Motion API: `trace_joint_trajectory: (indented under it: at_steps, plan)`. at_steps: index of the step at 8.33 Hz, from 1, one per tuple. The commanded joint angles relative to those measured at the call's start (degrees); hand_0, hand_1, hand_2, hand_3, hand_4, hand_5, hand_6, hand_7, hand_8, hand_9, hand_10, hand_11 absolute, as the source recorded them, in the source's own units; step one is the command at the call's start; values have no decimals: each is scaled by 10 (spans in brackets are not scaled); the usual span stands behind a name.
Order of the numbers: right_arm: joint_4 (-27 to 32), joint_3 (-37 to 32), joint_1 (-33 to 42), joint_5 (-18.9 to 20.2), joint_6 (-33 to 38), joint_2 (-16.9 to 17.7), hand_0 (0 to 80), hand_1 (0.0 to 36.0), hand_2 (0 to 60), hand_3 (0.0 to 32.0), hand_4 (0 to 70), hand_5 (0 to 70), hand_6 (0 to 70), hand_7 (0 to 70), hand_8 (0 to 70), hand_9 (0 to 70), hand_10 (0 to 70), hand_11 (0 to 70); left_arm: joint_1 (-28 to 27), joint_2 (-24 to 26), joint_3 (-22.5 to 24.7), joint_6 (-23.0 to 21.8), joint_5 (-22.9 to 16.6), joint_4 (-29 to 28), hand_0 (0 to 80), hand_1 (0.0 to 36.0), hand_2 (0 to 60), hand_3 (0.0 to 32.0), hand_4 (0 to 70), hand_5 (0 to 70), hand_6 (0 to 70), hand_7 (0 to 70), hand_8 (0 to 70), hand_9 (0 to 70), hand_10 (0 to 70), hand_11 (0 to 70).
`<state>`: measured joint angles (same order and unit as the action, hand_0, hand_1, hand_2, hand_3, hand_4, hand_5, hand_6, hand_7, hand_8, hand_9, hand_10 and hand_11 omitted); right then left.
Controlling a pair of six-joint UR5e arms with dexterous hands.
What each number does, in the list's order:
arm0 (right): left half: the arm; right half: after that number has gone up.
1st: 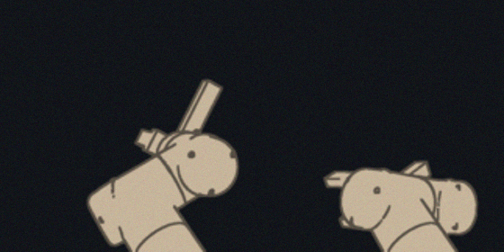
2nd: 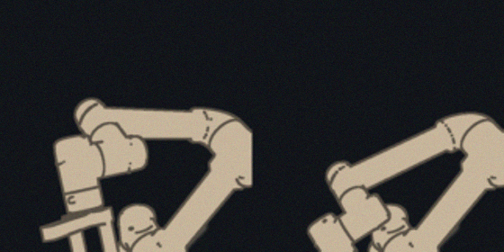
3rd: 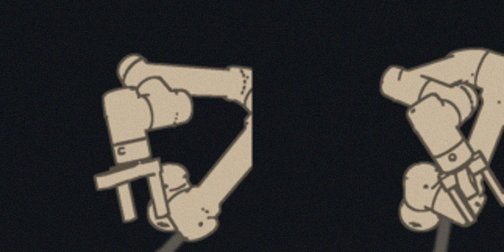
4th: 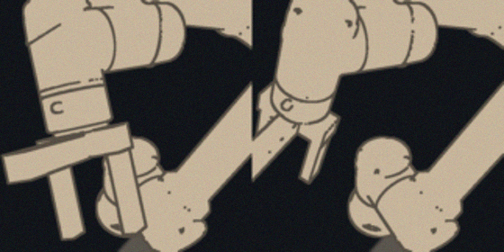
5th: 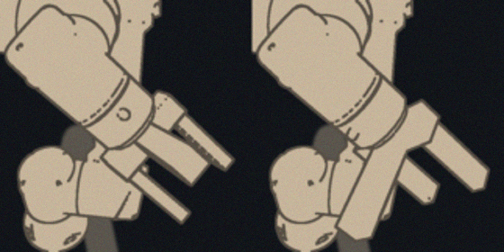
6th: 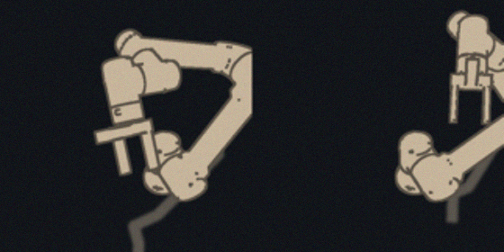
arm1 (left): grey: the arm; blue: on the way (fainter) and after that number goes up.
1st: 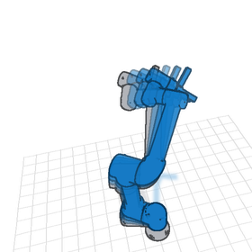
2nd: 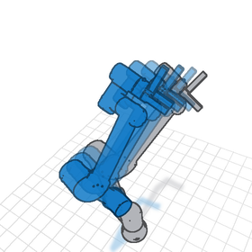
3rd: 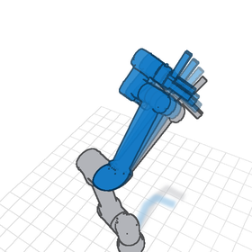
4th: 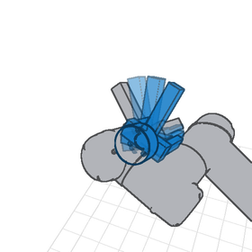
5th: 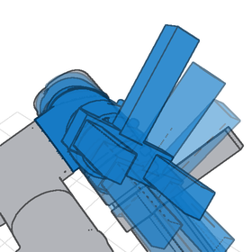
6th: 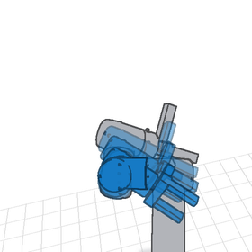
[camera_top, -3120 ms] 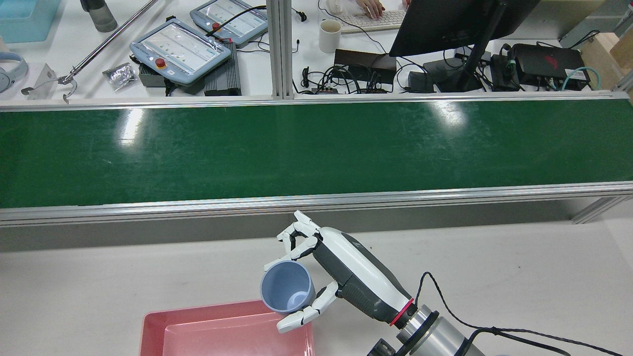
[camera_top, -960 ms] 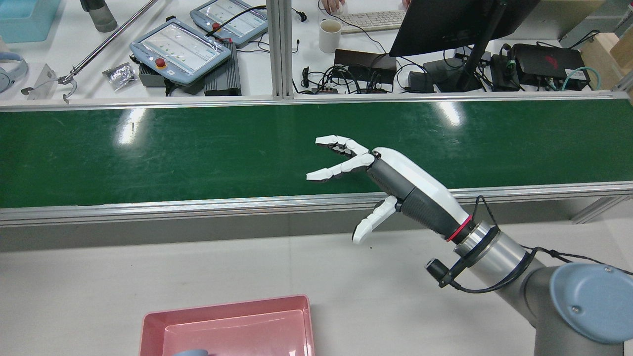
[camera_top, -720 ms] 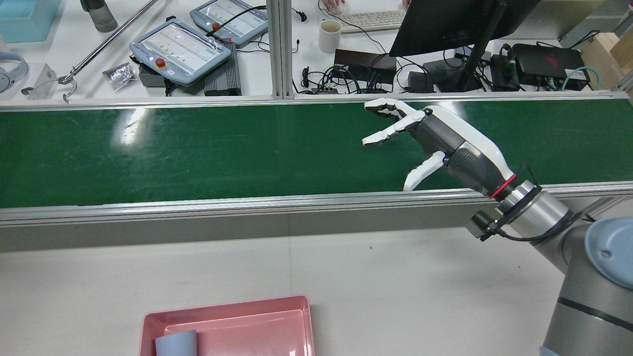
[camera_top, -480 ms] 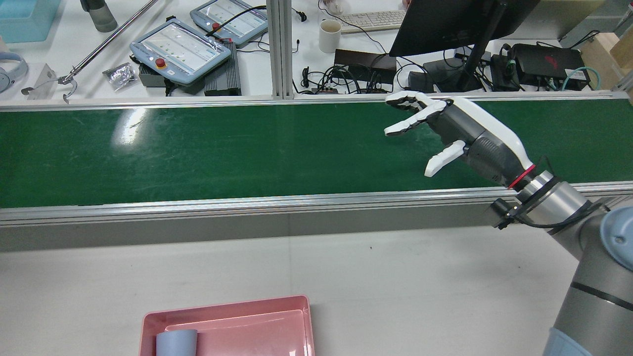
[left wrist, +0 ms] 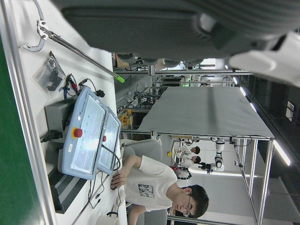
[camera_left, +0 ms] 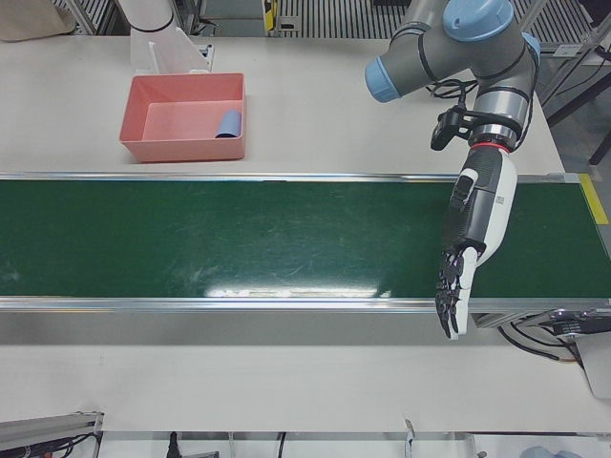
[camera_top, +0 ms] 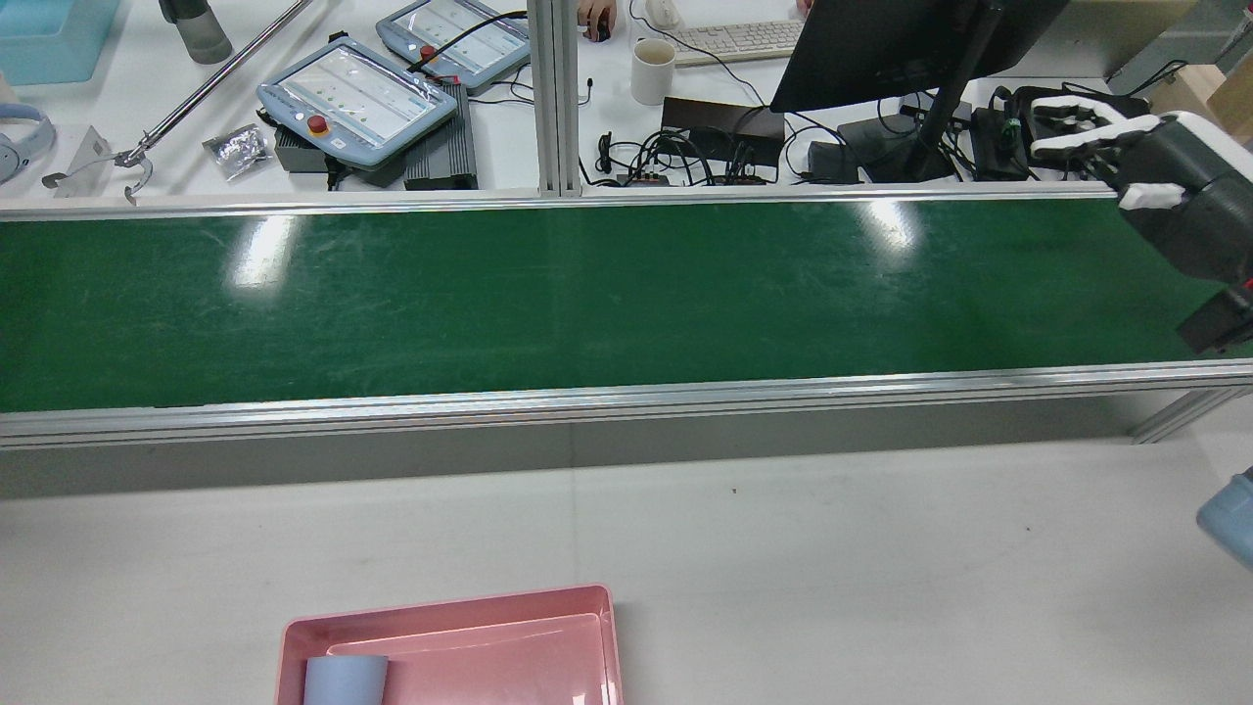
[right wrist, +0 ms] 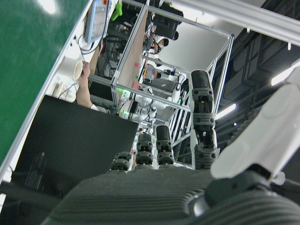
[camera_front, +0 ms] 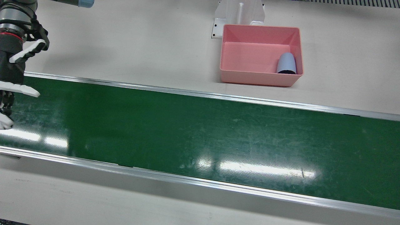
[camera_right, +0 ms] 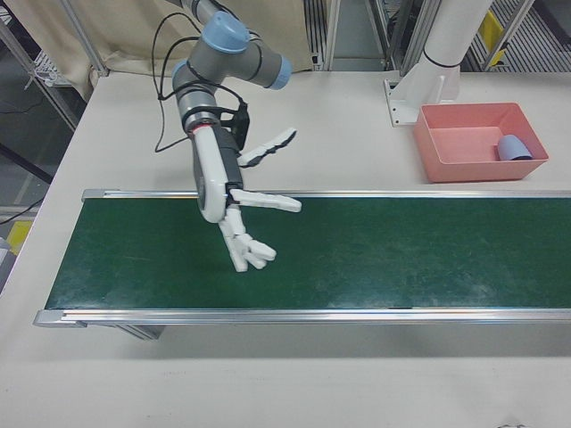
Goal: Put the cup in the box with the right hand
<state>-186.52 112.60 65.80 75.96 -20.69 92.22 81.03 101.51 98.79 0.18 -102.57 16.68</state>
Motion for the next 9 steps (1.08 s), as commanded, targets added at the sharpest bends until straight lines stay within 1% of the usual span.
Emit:
trace_joint_trajectory:
  at_steps: [1,2,3,4,5,6,8,9]
  plan:
    - [34,-70,113,13,58,51,386,9,107,0,524,6,88,382,94,191,51,70,0,0,1,0,0,0,0,0,0,0,0,0,0,0,0,0,0,0]
    - [83,-125,150,38,70,48,381,13,124,0,516,6,91,388,95,195,52,72,0,0,1,0,0,0,0,0,0,0,0,0,0,0,0,0,0,0]
    - [101,-155,179,60,75,37,359,18,152,0,490,6,90,377,94,191,55,76,0,0,2,0,0,2,0,0,0,0,0,0,0,0,0,0,0,0]
    - [101,-157,191,75,75,27,369,15,144,0,518,5,93,397,95,196,55,75,0,0,1,0,0,1,0,0,0,0,0,0,0,0,0,0,0,0]
    - [100,-157,191,75,72,27,382,13,138,0,594,3,102,449,99,213,55,74,-1,0,1,0,0,1,0,0,0,0,0,0,0,0,0,0,0,0]
    - [100,-159,191,75,71,27,385,11,131,0,612,2,104,461,100,219,54,73,0,0,1,0,0,1,0,0,0,0,0,0,0,0,0,0,0,0]
    - [99,-155,203,77,73,24,393,7,106,0,611,4,108,486,111,229,48,64,-1,0,1,0,0,1,0,0,0,0,0,0,0,0,0,0,0,0]
    - [98,-155,209,76,74,30,411,1,55,0,628,6,114,511,116,234,42,56,-1,0,1,0,0,1,0,0,0,0,0,0,0,0,0,0,0,0]
